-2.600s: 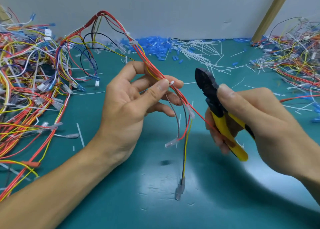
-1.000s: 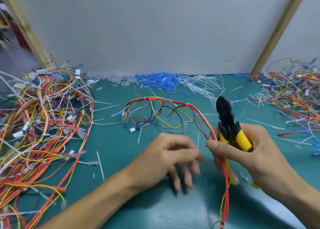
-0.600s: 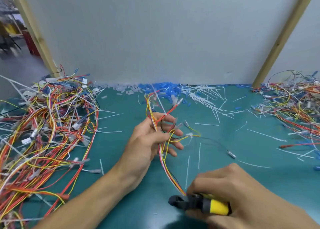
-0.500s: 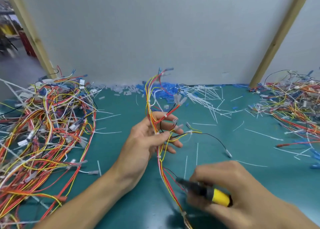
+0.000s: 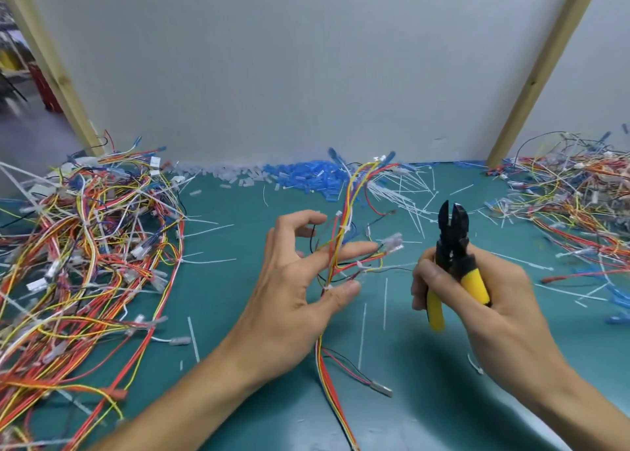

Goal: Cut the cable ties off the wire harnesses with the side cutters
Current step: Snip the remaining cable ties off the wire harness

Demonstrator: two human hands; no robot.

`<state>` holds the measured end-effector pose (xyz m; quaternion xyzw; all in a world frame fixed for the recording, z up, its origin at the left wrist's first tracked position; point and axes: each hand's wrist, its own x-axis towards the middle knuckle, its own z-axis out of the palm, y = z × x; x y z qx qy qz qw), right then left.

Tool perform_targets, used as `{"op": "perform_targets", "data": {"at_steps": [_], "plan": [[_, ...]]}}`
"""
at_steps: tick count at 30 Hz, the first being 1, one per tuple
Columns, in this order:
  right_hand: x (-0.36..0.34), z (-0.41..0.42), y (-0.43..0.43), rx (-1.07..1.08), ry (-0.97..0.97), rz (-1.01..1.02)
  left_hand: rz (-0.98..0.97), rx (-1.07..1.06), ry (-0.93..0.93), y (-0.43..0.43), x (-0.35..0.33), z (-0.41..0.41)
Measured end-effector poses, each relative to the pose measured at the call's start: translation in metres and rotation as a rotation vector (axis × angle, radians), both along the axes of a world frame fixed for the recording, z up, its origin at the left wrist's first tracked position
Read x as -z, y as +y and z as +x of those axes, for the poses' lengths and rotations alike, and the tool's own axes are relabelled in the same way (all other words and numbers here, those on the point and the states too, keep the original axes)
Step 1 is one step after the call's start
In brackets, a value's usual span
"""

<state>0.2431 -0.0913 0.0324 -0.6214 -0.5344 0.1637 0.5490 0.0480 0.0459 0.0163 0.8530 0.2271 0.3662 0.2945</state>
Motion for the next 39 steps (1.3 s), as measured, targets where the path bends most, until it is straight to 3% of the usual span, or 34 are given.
{"op": "perform_targets", "data": {"at_steps": [4, 6, 14, 19, 25, 32, 39], "plan": [[0.002, -0.001, 0.002, -0.024, 0.043, 0.001, 0.164, -0.078, 0.009, -0.004, 0.000, 0.001], [0.002, -0.003, 0.002, -0.066, 0.087, 0.010, 0.115, -0.049, -0.031, -0.006, -0.003, 0.002], [-0.001, -0.002, 0.001, -0.045, 0.118, -0.048, -0.869, 0.241, -0.441, -0.003, -0.006, 0.004], [-0.001, 0.002, 0.001, -0.122, 0.139, -0.156, -1.139, 0.339, -0.572, 0.000, -0.008, 0.002], [0.000, -0.001, 0.000, -0.200, 0.079, -0.254, -1.303, 0.427, -0.659, 0.001, -0.011, 0.001], [-0.004, -0.001, -0.001, -0.240, 0.071, -0.330, -1.340, 0.382, -0.702, 0.000, -0.012, 0.000], [-0.010, 0.004, 0.000, -0.308, 0.282, -0.392, -1.285, 0.282, -0.658, 0.003, -0.010, -0.002]]}}
